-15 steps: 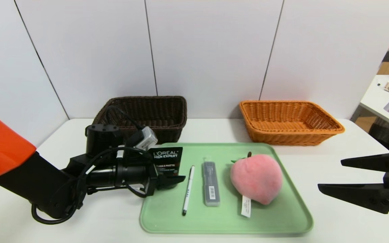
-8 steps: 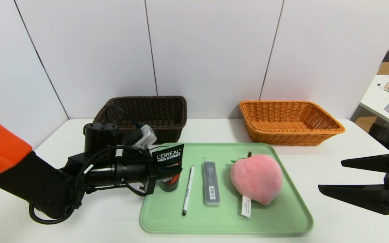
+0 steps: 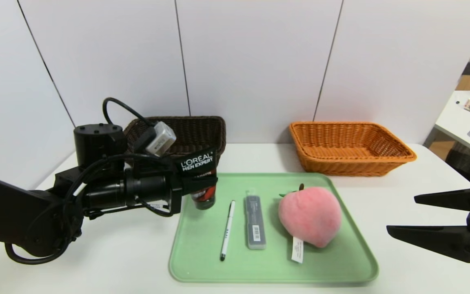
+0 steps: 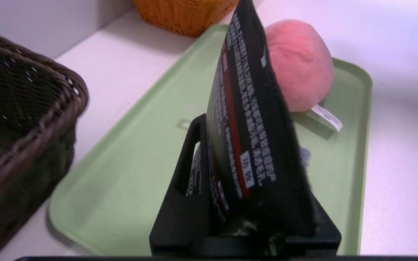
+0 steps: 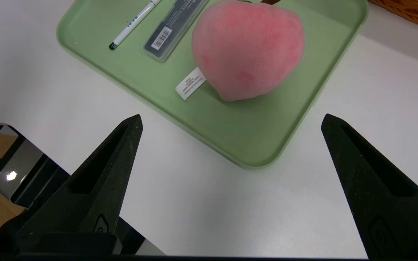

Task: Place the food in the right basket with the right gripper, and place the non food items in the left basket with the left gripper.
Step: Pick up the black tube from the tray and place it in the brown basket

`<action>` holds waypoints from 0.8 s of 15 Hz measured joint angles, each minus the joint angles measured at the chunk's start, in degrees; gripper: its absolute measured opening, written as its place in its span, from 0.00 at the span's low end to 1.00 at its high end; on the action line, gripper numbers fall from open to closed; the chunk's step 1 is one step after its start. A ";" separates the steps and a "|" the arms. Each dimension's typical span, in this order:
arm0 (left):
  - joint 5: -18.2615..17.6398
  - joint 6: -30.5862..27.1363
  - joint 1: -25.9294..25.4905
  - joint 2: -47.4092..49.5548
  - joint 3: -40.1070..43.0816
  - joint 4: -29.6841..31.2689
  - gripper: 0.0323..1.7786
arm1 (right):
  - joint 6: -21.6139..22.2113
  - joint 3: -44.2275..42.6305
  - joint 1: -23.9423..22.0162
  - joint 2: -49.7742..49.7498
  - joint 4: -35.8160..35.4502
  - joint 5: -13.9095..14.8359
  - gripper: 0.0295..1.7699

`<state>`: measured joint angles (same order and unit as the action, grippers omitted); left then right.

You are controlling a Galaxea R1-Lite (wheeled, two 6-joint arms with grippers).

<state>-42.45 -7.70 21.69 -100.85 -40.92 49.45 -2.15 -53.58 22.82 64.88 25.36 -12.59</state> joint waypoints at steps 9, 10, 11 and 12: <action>0.52 -0.34 -8.50 -1.29 -17.76 -9.76 0.20 | -0.02 0.11 -0.34 -0.49 -0.02 0.13 0.96; 0.50 -0.37 -9.35 -1.66 -19.43 -11.28 0.20 | -0.02 0.11 -0.34 -0.46 -0.04 0.09 0.96; 0.48 -0.43 -10.31 -2.26 -21.39 -12.98 0.20 | 0.00 0.11 -0.39 -0.44 -0.02 0.04 0.96; 0.50 -0.45 -11.33 -3.04 -23.19 -14.62 0.20 | -0.02 0.11 -0.41 -0.41 -0.02 0.11 0.96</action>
<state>-41.95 -8.16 10.36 -103.89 -64.11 34.83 -2.17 -53.47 22.41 64.46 25.33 -12.48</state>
